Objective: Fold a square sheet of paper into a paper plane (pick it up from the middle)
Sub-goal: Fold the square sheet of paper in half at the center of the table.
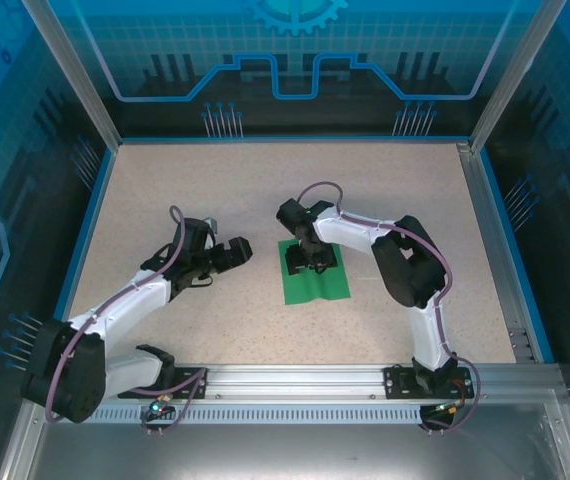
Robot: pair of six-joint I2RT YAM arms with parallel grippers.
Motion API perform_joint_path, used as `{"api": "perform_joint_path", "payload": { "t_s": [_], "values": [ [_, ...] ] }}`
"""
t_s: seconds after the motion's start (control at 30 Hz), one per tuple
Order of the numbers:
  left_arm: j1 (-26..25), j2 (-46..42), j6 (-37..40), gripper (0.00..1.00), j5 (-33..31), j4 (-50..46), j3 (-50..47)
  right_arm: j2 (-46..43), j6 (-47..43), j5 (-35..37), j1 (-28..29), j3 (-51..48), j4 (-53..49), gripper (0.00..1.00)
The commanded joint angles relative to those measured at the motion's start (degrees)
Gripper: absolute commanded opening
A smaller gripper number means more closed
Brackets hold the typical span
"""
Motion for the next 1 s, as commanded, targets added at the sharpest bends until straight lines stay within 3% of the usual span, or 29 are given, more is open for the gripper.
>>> {"api": "perform_joint_path", "payload": {
  "t_s": [0.0, 0.3, 0.5, 0.67, 0.8, 0.97],
  "values": [
    [-0.26, -1.38, 1.25, 0.99, 0.75, -0.29, -0.55, -0.59, 0.34, -1.60, 0.00, -1.61, 0.30, 0.68],
    [-0.26, -1.92, 1.25, 0.98, 0.64, -0.55, -0.44, -5.82, 0.38, -3.23, -0.41, -2.32, 1.44, 0.35],
    [-0.24, -2.60, 1.42, 0.98, 0.25, -1.09, -0.62, -10.61, 1.36, -6.84, -1.63, -5.15, 4.67, 0.22],
    [-0.26, -3.45, 1.56, 0.99, 0.09, -1.66, -0.62, -13.71, 1.13, -13.19, -2.81, -5.66, 6.59, 0.27],
    [-0.28, -4.32, 1.74, 0.98, -0.04, -2.29, -0.28, -19.16, 2.79, -24.19, -3.95, -9.44, 16.40, 0.29],
    [-0.27, -4.74, 1.85, 0.98, 1.48, -2.39, 0.50, -23.24, 6.69, -31.95, -7.81, -15.89, 25.90, 0.32]
  ]
}}
